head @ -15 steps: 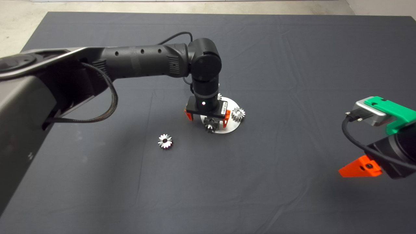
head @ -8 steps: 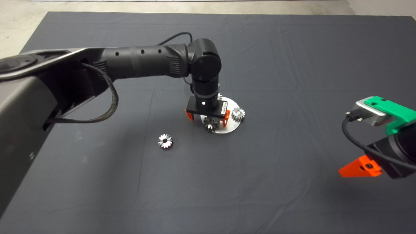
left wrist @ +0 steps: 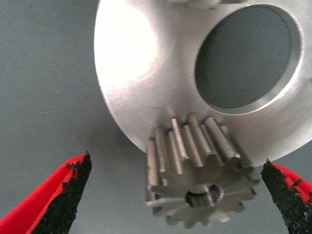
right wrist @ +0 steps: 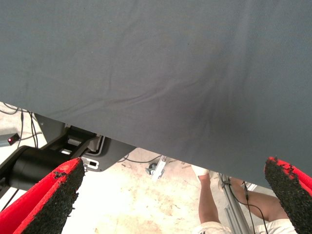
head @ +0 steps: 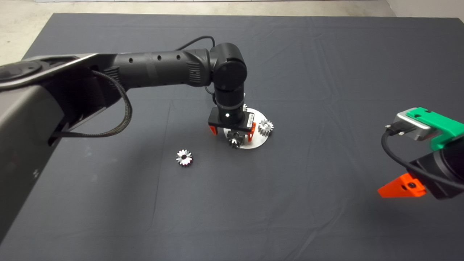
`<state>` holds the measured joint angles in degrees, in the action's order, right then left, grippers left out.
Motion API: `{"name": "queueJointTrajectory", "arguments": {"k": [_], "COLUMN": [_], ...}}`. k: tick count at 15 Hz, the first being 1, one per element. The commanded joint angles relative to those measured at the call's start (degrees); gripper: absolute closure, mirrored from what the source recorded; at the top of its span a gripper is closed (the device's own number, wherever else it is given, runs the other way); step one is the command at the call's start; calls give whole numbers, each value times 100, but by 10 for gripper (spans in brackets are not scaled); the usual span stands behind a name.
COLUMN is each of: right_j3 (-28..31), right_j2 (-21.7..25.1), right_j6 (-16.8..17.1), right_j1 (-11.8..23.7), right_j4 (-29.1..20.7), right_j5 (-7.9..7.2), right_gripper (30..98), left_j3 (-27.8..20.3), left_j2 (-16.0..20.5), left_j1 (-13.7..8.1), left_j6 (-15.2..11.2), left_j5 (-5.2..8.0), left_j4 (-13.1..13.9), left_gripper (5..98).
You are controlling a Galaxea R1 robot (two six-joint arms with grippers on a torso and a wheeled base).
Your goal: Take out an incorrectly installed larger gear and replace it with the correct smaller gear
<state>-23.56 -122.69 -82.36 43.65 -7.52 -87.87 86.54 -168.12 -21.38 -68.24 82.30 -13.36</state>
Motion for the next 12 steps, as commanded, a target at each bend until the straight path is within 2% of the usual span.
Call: {"name": "queueJointTrajectory", "arguments": {"k": [1,4,12], "right_j3": [20,20,20], "right_j2": [12,12,3], "right_j6": [-17,-17,-17], "right_j1": [82,82,82], "right_j4": [-197,-197,-197], "right_j5": [-626,-626,-626], "right_gripper": [308,308,308], "left_j3": [10,2,-42], "left_j2": [-42,-51,-51], "left_j1": [-42,-42,-42], "left_j6": [21,21,100], "left_j5": [-71,-82,-82], "left_j4": [-11,-9,-9], "left_gripper": [137,137,230]}}
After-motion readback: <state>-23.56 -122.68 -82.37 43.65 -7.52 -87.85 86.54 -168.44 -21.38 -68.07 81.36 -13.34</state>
